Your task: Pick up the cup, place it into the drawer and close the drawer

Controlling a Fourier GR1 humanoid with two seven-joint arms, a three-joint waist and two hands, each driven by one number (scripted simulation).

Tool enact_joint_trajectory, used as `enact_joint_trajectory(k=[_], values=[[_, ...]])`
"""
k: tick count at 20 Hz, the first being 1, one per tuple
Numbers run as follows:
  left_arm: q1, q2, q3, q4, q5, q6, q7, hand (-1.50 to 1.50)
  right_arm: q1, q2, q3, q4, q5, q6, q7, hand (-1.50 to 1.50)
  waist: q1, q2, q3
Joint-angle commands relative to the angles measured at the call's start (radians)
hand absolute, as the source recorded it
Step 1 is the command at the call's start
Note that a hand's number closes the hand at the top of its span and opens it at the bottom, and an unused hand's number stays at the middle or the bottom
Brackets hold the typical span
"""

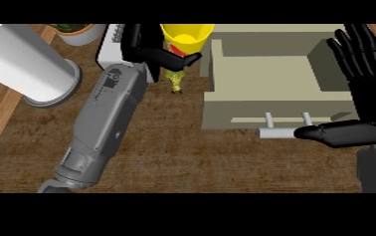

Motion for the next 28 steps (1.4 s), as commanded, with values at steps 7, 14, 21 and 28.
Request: enact_joint_trajectory(k=[7,14,21,28], values=[[-0.273,-0.007,-0.150,0.185,0.062,0.233,0.216,1.50,0.007,0.023,0.027,0.013,0.038,-0.010,-0.045,-1.50,-0.032,0.009,0.000],[-0.435,-0.007,-0.224,0.428,0.116,0.317,0.284,1.50,-0.051,0.013,0.022,0.050,0.011,0.010,-0.043,-1.50,-0.075,0.025,0.001],[-0.371,-0.007,-0.374,0.527,0.160,0.225,0.293,1.50,-0.100,-0.007,0.017,0.084,-0.024,0.052,-0.060,-1.50,-0.146,0.045,0.003],[-0.339,-0.007,-0.451,0.522,0.204,0.210,0.273,-1.50,-0.084,0.029,0.072,0.052,0.002,0.046,-0.070,-1.50,-0.187,0.048,0.002]])
